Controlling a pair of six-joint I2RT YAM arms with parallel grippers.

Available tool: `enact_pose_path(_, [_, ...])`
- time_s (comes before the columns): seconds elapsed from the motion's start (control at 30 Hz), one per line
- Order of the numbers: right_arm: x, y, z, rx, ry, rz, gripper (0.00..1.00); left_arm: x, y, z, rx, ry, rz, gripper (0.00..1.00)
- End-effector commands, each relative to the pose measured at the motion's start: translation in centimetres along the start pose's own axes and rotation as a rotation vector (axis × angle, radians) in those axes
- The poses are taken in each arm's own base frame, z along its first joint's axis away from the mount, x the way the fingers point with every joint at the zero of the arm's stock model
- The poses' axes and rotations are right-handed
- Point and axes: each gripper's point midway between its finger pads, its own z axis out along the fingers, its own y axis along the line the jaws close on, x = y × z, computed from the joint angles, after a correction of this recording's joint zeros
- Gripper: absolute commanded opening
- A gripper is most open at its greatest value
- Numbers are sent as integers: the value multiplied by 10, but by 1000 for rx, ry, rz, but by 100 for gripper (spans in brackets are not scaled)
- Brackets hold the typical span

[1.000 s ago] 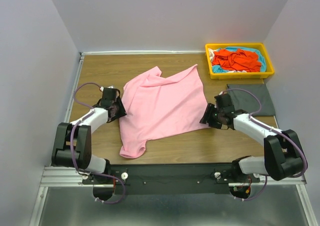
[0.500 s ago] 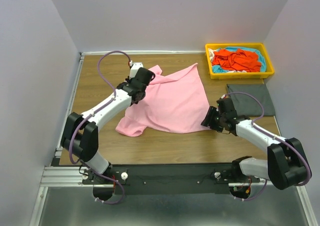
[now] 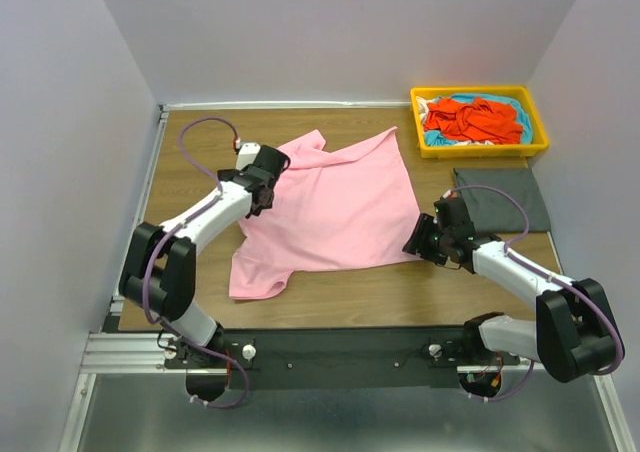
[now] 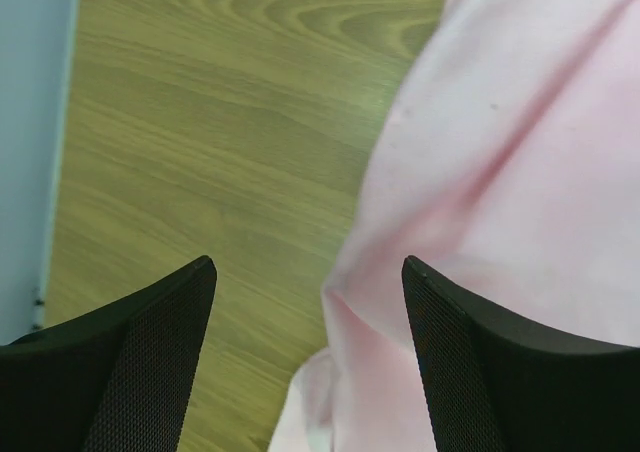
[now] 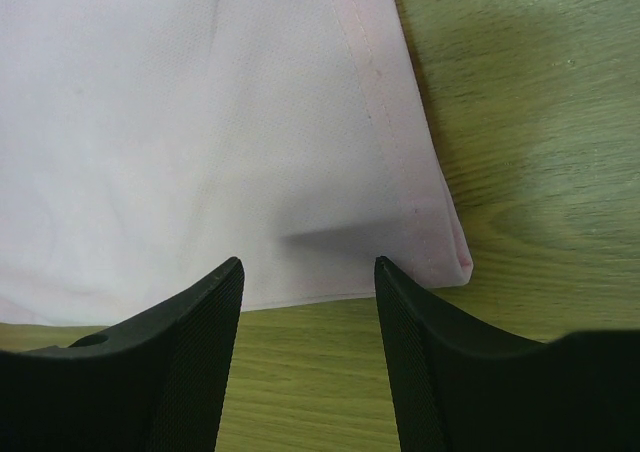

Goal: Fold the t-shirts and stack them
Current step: Flatten the tshirt out

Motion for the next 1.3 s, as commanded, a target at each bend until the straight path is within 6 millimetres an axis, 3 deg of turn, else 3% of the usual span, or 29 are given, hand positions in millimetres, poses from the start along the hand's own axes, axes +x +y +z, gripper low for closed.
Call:
enact_pose_path(0.0, [8, -7, -1, 26, 40, -13, 63, -27, -33, -18, 339, -46, -177, 81])
enact_pose_path(0.17, [8, -5, 0, 18, 53, -23, 63, -2, -55, -7, 470, 45, -191, 70])
enact_pose_path(0.3, [8, -5, -1, 19, 46, -14, 63, 21, -53, 3, 486, 109, -259, 68])
enact_pose_path(0.37, [11, -7, -1, 23, 51, -12, 63, 25, -41, 11, 495, 100, -336, 71])
enact_pose_path(0.47, [14, -9, 0, 25, 59, -9, 63, 22, -37, 13, 542, 83, -388, 73])
enact_pose_path(0.73, [15, -9, 0, 27, 62, -8, 63, 12, -61, 40, 564, 91, -374, 73])
enact_pose_path(0.8, [15, -10, 0, 28, 61, -8, 63, 5, -63, 51, 543, 85, -368, 67])
enact_pose_path(0.83, [15, -10, 0, 27, 58, -7, 63, 4, -64, 53, 537, 84, -358, 58])
enact_pose_path(0.87, [14, -9, -1, 24, 55, -6, 63, 2, -65, 57, 531, 86, -344, 38])
enact_pose_path(0.9, [15, -10, -1, 27, 56, -3, 63, -3, -69, 58, 540, 92, -332, 29])
enact_pose_path(0.93, [15, -10, -1, 27, 54, -3, 63, -6, -72, 57, 554, 93, -318, 8])
enact_pose_path(0.97, [14, -9, -2, 21, 49, 0, 63, -15, -73, 54, 571, 84, -308, 0])
enact_pose_path(1.07, [13, -10, -3, 25, 42, 4, 63, -37, -75, 36, 581, 59, -277, 0])
enact_pose_path(1.13, [12, -9, -4, 21, 38, 5, 63, -62, -50, 25, 410, -46, -229, 0])
enact_pose_path(1.17, [12, -9, -4, 24, 36, 5, 63, -77, -47, 5, 345, -95, -180, 0])
enact_pose_path(1.2, [12, -9, -4, 24, 36, 5, 63, -90, -18, 3, 175, -162, -165, 1])
enact_pose_path(1.27, [12, -8, -3, 23, 40, 6, 63, -101, 4, -1, 67, -185, -152, 5])
